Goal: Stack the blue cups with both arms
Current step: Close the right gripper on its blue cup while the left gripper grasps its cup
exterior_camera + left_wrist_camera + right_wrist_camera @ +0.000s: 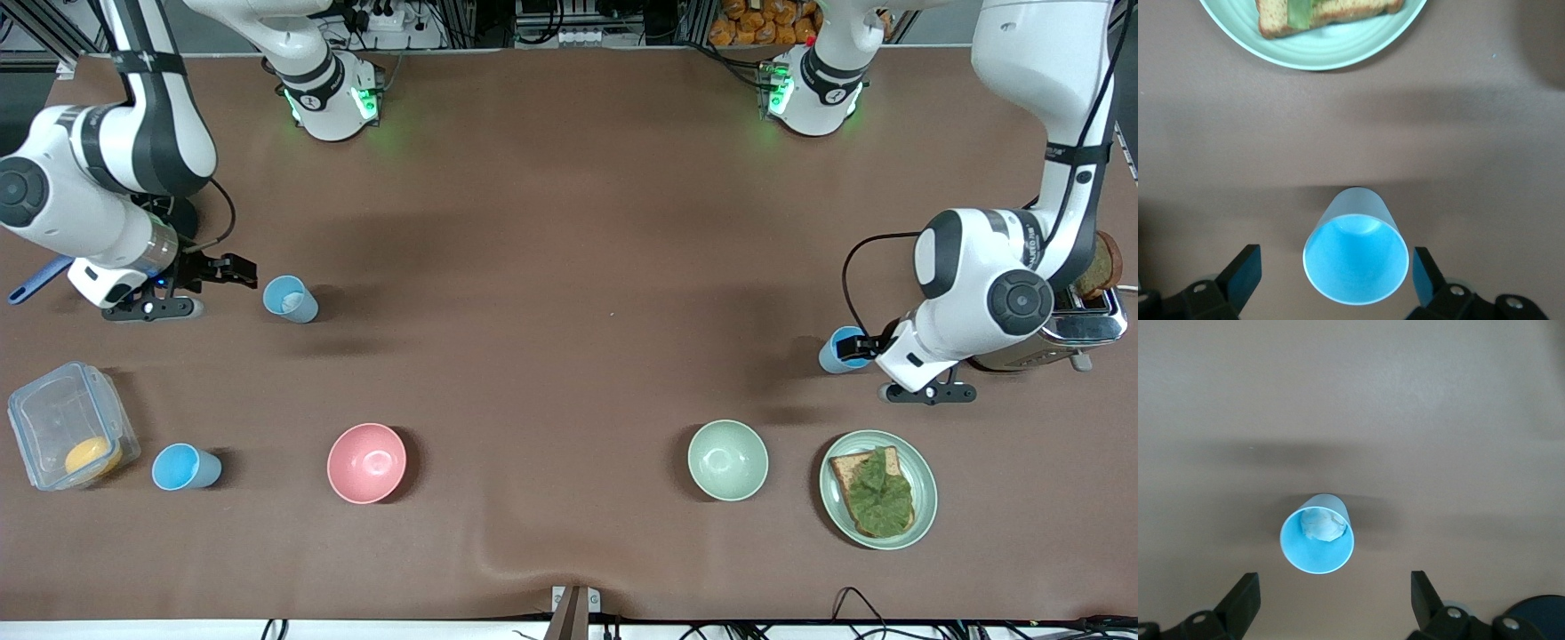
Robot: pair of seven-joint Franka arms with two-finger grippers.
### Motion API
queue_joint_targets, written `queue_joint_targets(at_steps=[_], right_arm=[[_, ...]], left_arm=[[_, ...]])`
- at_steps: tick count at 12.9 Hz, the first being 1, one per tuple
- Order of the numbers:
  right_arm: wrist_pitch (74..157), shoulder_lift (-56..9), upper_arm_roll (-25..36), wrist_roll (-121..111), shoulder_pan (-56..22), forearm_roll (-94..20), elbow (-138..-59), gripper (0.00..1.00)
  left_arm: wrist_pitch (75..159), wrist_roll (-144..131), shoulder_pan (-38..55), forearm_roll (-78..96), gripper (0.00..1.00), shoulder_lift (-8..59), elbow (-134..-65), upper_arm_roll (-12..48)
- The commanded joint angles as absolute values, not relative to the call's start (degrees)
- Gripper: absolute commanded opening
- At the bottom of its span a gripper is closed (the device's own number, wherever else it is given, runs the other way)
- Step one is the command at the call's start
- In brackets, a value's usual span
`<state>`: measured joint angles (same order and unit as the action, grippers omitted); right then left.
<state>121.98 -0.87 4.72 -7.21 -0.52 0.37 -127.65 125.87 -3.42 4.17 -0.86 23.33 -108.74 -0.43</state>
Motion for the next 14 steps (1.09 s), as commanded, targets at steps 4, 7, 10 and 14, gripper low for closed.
queue_joint_targets(at_steps=[4, 7, 10, 14], right_arm=[[133.56, -1.66, 4.04, -7.12, 2.63, 2.02, -136.39, 1.0], [137.28, -2.98, 4.04, -7.29, 2.99, 2.11, -139.04, 1.0], [140.18, -5.18, 4.04, -7.21, 3.08, 2.02, -139.92, 1.0], [142.47, -7.55, 3.96, -7.12, 3.87, 2.02, -139.83, 1.0]], left_arm=[[126.12, -2.64, 3.52, -0.26, 0.92, 24.87, -109.5, -0.26], [126.12, -2.2, 2.2, -0.35, 0.82, 24.96, -110.39, -0.26], [126.12, -2.28, 2.2, -0.35, 0.37, 25.75, -110.39, -0.18], [126.12, -2.29, 2.37, -0.26, 0.0, 26.72, -109.51, -0.18]])
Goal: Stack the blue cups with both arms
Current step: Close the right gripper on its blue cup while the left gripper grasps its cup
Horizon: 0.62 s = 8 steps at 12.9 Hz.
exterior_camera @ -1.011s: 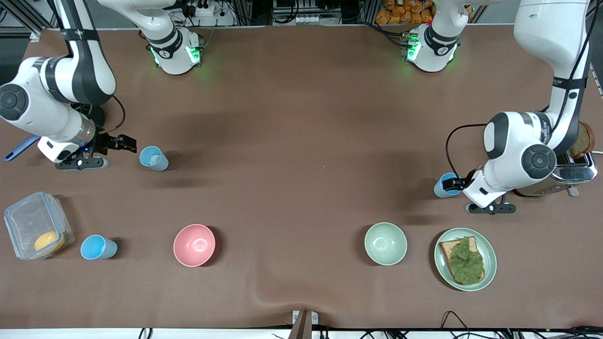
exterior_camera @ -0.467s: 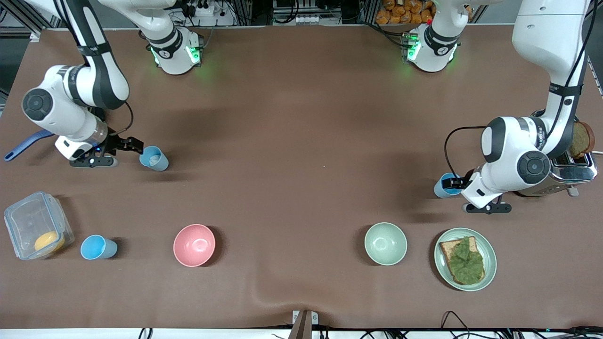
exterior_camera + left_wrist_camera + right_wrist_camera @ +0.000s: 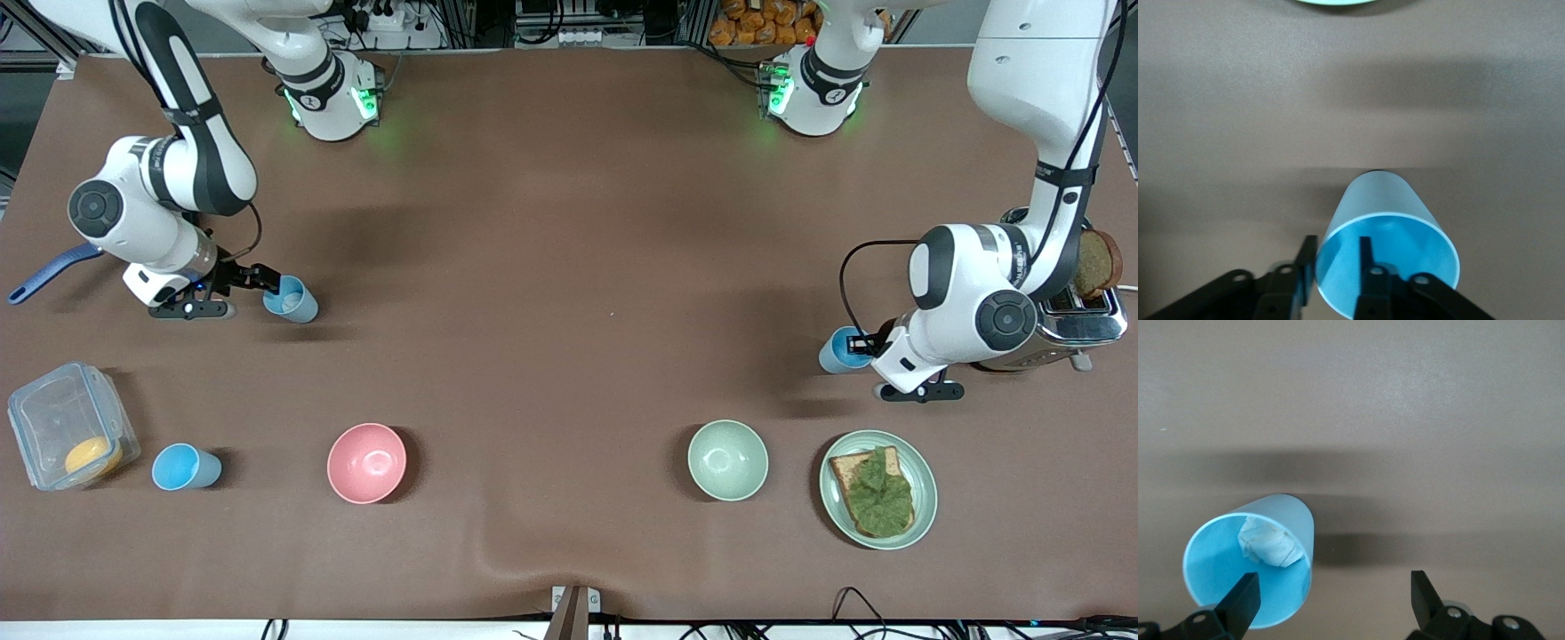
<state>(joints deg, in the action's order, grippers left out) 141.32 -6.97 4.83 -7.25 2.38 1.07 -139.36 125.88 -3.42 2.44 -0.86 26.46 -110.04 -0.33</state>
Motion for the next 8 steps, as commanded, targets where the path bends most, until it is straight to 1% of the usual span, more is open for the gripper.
queue_joint_targets(at_steps=[1, 2, 4, 6, 8], right_arm=[[142.47, -7.91, 3.96, -7.12, 3.87, 2.02, -139.75, 1.0], [142.47, -8.35, 3.96, -6.77, 3.78, 2.02, -139.75, 0.99], [142.03, -8.52, 3.87, -6.07, 3.43, 1.93, -139.75, 0.78], [142.29, -9.4, 3.87, -5.98, 3.6, 1.67, -139.75, 0.5], [141.95, -9.76, 3.87, -5.89, 3.52, 1.23, -139.66, 0.19]], left_arm=[[126.12, -2.29, 2.37, -0.09, 0.0, 26.63, -109.42, -0.18], [126.12, -1.94, 2.11, 0.26, 0.0, 26.02, -109.42, -0.09], [123.94, -1.58, 1.93, 0.26, 0.0, 22.34, -109.34, -0.09], [120.08, -1.49, 2.11, 0.44, 0.0, 18.39, -108.64, 0.26], [116.38, -2.19, 2.02, 0.61, 0.0, 15.22, -106.45, 2.27]])
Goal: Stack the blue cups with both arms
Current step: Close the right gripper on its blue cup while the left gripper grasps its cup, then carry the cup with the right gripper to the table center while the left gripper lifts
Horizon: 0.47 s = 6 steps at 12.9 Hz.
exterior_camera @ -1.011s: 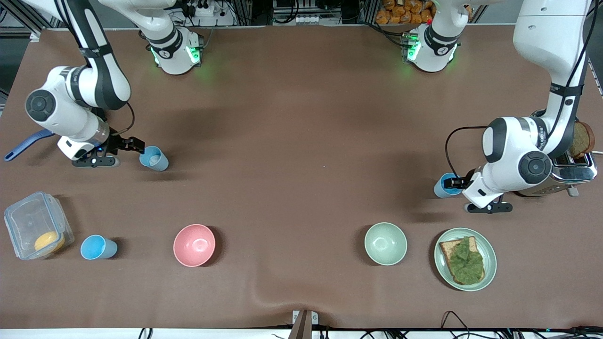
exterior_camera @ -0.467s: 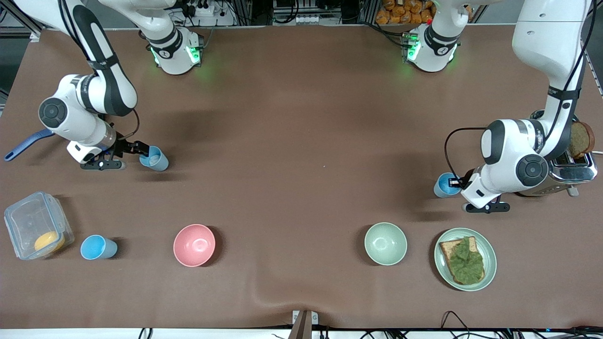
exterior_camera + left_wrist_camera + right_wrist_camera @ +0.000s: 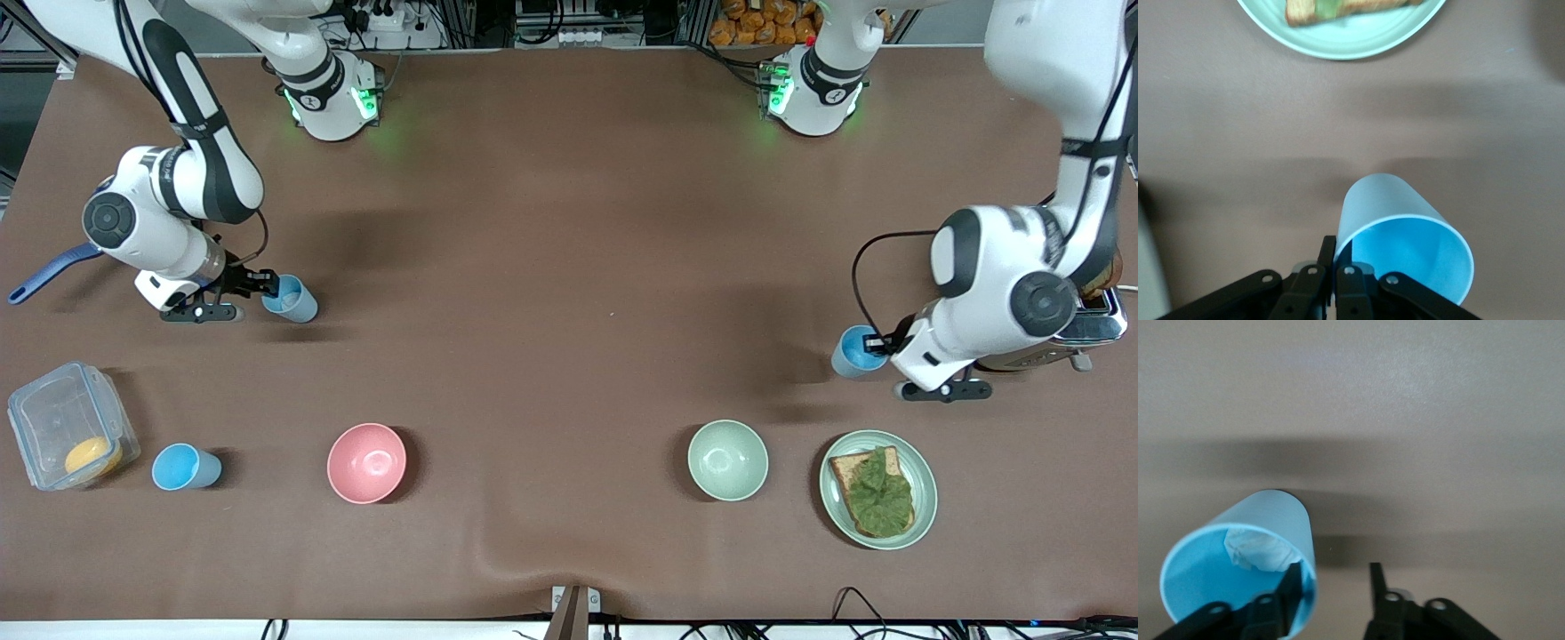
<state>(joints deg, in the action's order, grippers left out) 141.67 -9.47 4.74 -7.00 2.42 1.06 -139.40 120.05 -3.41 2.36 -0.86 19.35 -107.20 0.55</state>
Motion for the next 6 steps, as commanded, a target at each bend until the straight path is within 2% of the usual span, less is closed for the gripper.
queue_joint_targets(at_steps=[1, 2, 6], right_arm=[[141.6, -9.76, 3.78, -5.71, 3.52, 1.06, -139.57, 0.05], [140.9, -9.58, 3.78, -4.84, 3.34, 1.05, -139.48, 0.0], [130.63, -7.74, 3.6, -4.04, 2.46, 1.05, -134.23, 0.0]], left_arm=[[114.37, -2.63, 2.2, 1.4, 0.0, 15.03, -104.35, 3.42], [112.43, -3.68, 2.28, 2.54, 0.0, 15.12, -102.5, 4.47], [111.97, -7.89, 3.16, 2.64, 0.0, 16.26, -99.84, 7.29]])
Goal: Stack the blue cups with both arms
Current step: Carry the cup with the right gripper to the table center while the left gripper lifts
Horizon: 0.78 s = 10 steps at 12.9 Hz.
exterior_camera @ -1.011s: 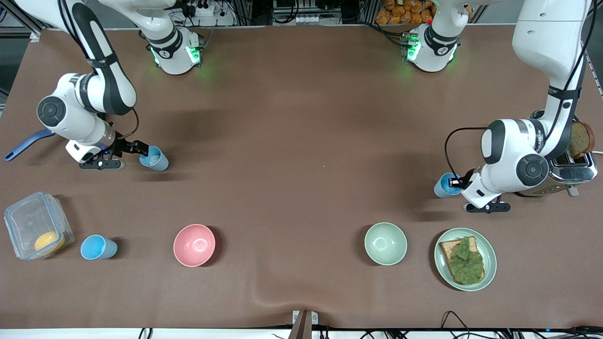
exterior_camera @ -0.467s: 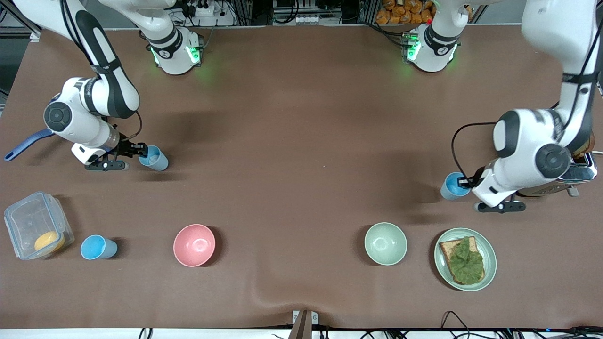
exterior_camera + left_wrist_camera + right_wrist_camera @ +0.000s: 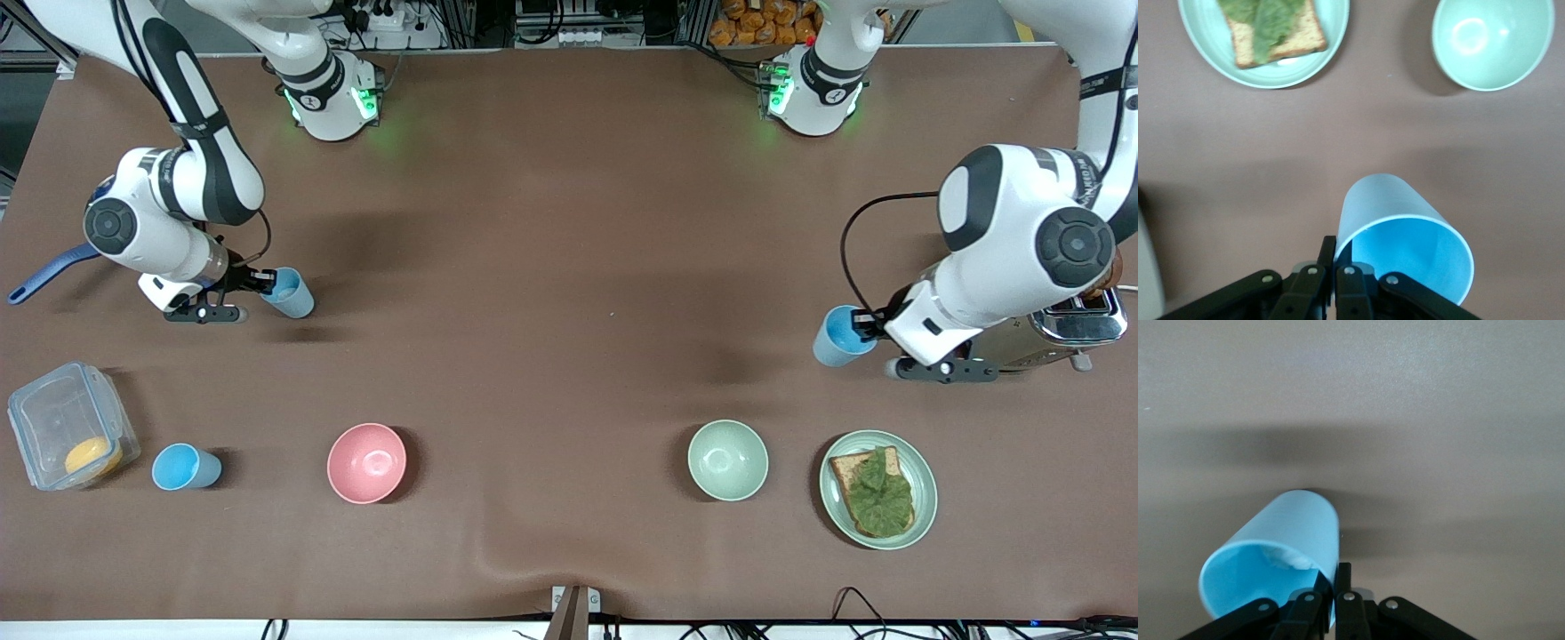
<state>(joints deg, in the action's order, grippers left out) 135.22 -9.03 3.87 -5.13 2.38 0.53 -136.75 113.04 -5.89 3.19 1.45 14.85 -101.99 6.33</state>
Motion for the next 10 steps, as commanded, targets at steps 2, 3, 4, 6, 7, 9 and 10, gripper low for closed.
queue_joint_targets(at_steps=[2, 3, 4, 6, 7, 9, 10], right_arm=[[126.06, -6.95, 3.25, -3.87, 1.07, 1.05, -130.37, 0.0], [122.64, -7.29, 3.25, -3.87, -0.42, 0.97, -126.77, 0.0], [119.56, -7.9, 3.25, -3.78, -2.09, 0.18, -122.82, 0.0], [117.43, -8.52, 3.34, -3.0, -6.92, -4.55, -118.5, 0.0], [116.29, -9.48, 3.34, -0.2, -9.21, -5.27, -116.3, 0.0], [114.52, -11.68, 3.34, 7.43, -14.56, -6.15, -113.04, 0.0], [114.52, -12.39, 3.34, 11.91, -17.63, -7.54, -111.9, 0.0]], left_arm=[[111.97, -9.31, 2.99, 2.64, 0.0, 16.09, -99.58, 8.7], [111.62, -9.23, 2.73, 2.55, 0.0, 15.04, -99.49, 9.31], [109.18, -9.05, 2.38, 2.29, 0.0, 13.9, -98.8, 9.4], [105.22, -9.31, 2.81, 2.63, 0.0, 14.15, -95.72, 9.4], [105.21, -10.1, 3.16, 2.64, 0.0, 14.24, -95.71, 9.49], [104.16, -10.64, 2.73, 2.46, 0.0, 14.41, -96.32, 9.93], [104.06, -10.72, 2.46, 2.46, 0.0, 14.5, -96.42, 10.02]])
